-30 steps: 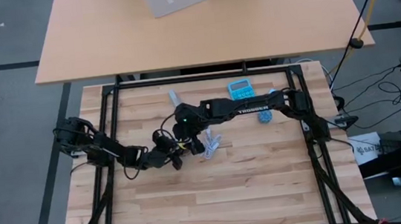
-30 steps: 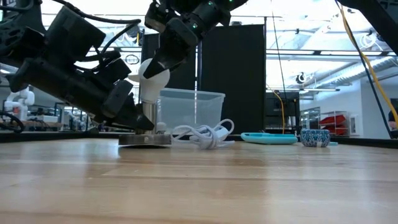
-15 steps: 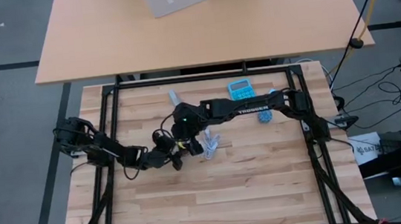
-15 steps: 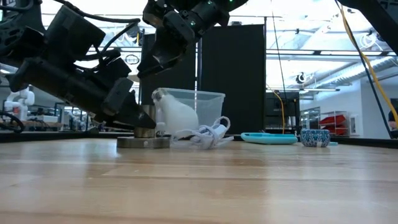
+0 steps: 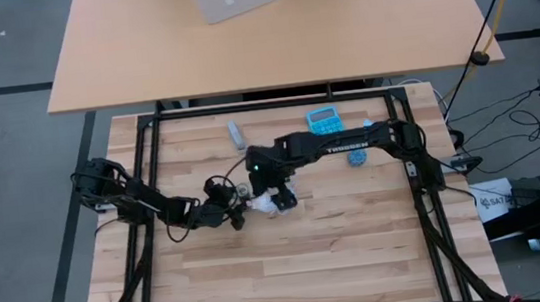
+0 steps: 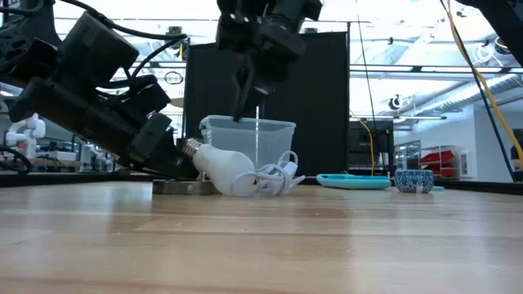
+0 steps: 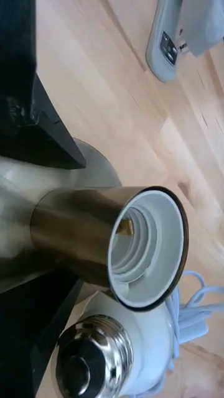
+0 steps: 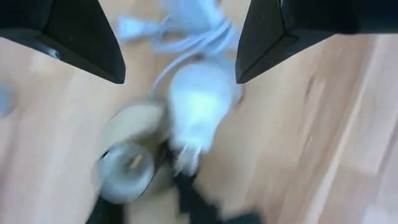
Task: Screw lightbulb
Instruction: Insert the white lightbulb into the desk lamp
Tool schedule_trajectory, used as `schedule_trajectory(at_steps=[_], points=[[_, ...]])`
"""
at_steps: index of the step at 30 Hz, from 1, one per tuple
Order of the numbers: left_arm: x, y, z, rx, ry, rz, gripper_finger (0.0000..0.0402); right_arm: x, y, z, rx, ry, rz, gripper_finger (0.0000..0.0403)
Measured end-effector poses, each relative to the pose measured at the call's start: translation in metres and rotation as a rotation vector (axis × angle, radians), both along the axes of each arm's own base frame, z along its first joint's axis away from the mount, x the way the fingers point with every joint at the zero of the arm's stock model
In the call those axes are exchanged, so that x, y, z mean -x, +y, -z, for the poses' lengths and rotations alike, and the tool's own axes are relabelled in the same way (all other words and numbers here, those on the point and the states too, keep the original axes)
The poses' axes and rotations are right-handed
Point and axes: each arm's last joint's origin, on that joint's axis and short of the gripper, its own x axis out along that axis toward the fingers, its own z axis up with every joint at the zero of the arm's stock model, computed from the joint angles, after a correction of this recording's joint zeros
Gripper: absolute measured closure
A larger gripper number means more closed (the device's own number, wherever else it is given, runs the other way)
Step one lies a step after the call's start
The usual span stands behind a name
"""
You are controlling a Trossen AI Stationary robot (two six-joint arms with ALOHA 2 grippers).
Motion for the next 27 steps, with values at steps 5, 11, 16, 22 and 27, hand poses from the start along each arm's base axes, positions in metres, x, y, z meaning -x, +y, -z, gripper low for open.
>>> schedule_trajectory(at_steps=[5, 11, 16, 22, 27], points=[[0.0, 0.0, 0.0, 0.0, 0.001, -0.001, 0.0122, 0.006, 0.017, 0.024, 0.046, 0.049, 0.037, 0.0106], [0.0, 0.0, 0.0, 0.0, 0.003, -0.002, 0.0122, 0.002, 0.025, 0.051, 0.08, -0.054, 0.113, 0.0106], [0.0, 0.0, 0.0, 0.005, -0.001, -0.007, 0.0122, 0.003, 0.026, 0.06, 0.073, -0.083, 0.166, 0.0106], [0.0, 0.0, 0.0, 0.005, -0.001, -0.008, 0.0122, 0.004, 0.029, 0.075, 0.055, -0.125, 0.191, 0.0106], [0.0, 0.0, 0.0, 0.006, -0.002, -0.01, 0.0122, 0.003, 0.03, 0.086, 0.042, -0.156, 0.208, 0.0106]])
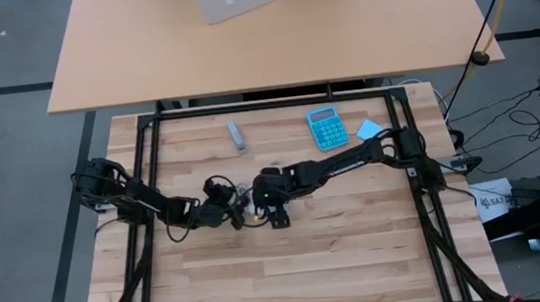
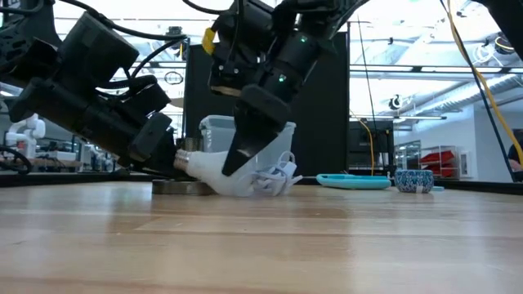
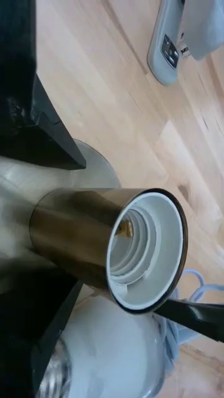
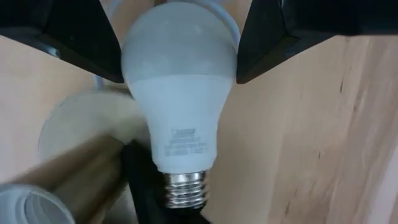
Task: Screw lightbulb
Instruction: Insert the white lightbulb into the desk lamp
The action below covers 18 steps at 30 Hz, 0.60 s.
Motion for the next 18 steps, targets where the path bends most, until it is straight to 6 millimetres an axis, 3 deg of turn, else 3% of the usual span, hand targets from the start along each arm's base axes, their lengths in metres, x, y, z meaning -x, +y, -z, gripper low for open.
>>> schedule_trajectory(at_steps=[11, 18], points=[[0.0, 0.0, 0.0, -0.001, -0.003, -0.002, 0.0122, -0.004, 0.0, 0.013, 0.013, -0.006, -0.021, 0.0106], [0.0, 0.0, 0.0, 0.0, -0.003, -0.001, 0.0122, -0.003, -0.001, 0.012, 0.04, 0.007, -0.051, 0.012]])
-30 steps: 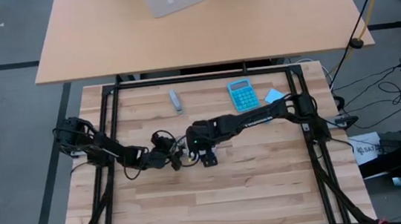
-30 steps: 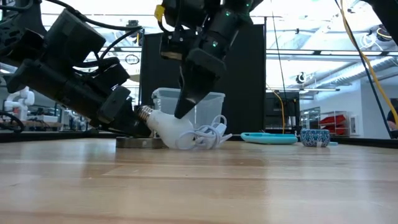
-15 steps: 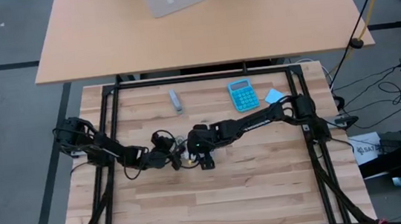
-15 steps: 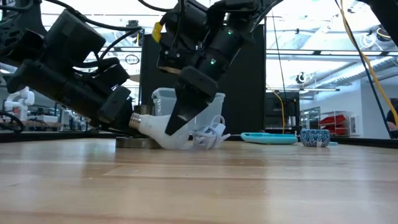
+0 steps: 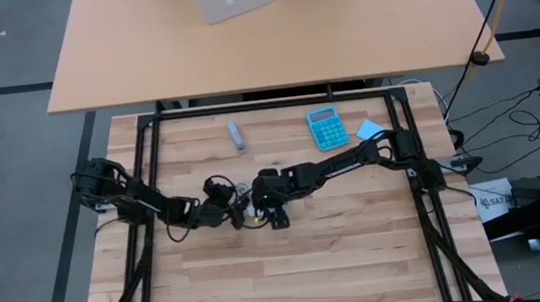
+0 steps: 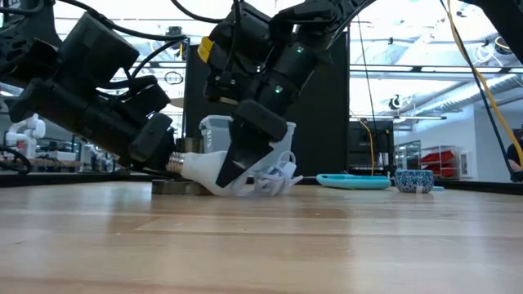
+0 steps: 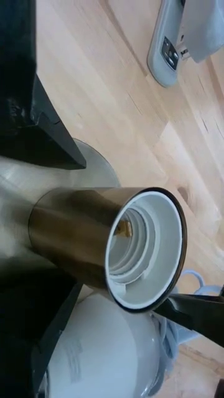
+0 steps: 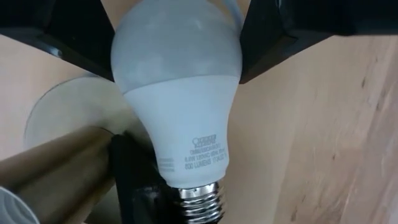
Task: Screw lightbulb
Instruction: Insert the white lightbulb into the desk lamp
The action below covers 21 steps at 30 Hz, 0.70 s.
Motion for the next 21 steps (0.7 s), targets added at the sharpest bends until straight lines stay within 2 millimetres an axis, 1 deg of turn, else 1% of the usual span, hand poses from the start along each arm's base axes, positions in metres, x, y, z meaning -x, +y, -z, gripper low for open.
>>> schedule_trajectory(at_steps=[4, 10, 17, 21], points=[[0.0, 0.0, 0.0, 0.0, 0.001, 0.0, 0.0122, 0.0, 0.0, -0.005, 0.053, 0.029, -0.03, 0.0136], [0.0, 0.0, 0.0, -0.001, 0.003, 0.0, 0.0122, -0.003, 0.002, -0.02, 0.191, 0.072, -0.096, 0.0134], [0.0, 0.0, 0.0, -0.004, 0.007, 0.002, 0.0122, -0.007, 0.008, -0.046, 0.406, 0.144, -0.207, 0.0134], [0.0, 0.0, 0.0, -0.005, 0.009, 0.005, 0.0122, -0.009, 0.009, -0.058, 0.48, 0.174, -0.257, 0.0133]])
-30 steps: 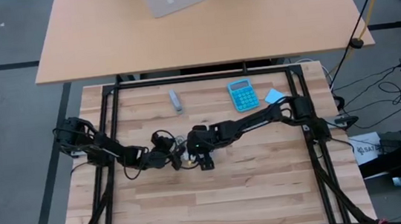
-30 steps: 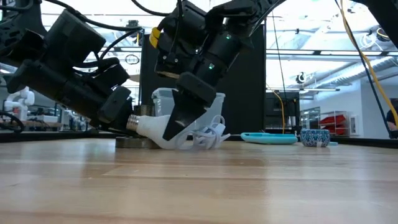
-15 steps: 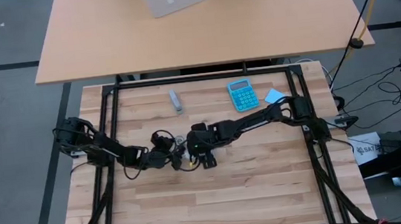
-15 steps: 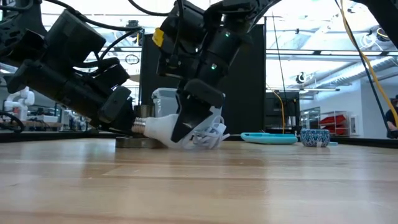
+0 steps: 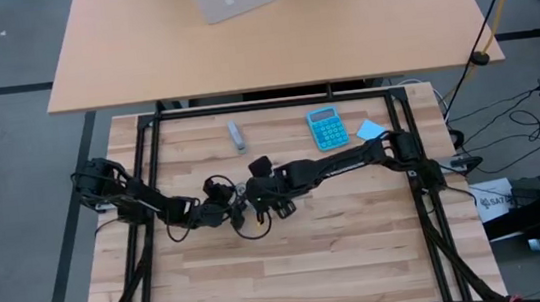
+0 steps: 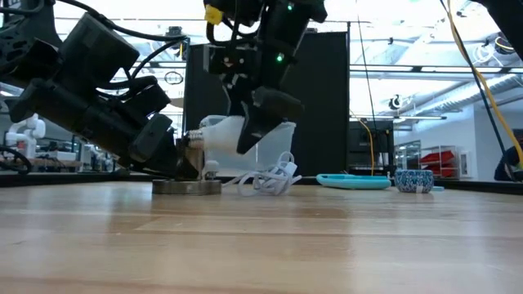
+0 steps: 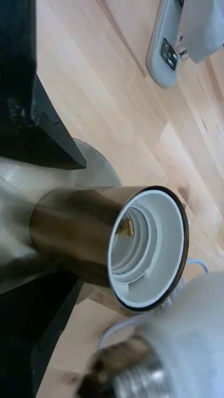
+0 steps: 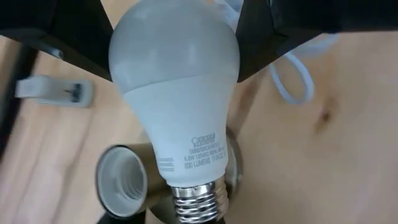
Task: Screw lightbulb
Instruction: Insert the white lightbulb into the desk lamp
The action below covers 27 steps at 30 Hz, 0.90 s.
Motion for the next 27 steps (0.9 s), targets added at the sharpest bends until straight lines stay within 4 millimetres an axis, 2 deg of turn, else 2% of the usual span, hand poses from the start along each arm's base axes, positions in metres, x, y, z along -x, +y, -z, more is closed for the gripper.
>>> schedule_trajectory(at_steps=[6, 12, 16, 21, 27], points=[[-0.003, 0.001, -0.003, 0.019, -0.044, 0.007, 0.0122, 0.002, -0.001, -0.011, 0.173, 0.068, -0.061, 0.0134], [-0.009, 0.009, -0.009, 0.039, -0.111, 0.007, 0.0122, 0.006, -0.003, -0.011, 0.213, 0.128, -0.075, 0.0134], [-0.012, 0.013, -0.011, 0.038, -0.12, -0.007, 0.0122, 0.012, -0.005, -0.011, 0.299, 0.197, -0.06, 0.0134], [-0.034, 0.014, -0.008, 0.024, -0.111, 0.033, 0.0122, 0.015, -0.006, -0.014, 0.333, 0.216, -0.04, 0.0134], [-0.072, 0.008, 0.004, 0.004, -0.092, 0.09, 0.0122, 0.022, -0.007, -0.03, 0.31, 0.169, 0.02, 0.0134]])
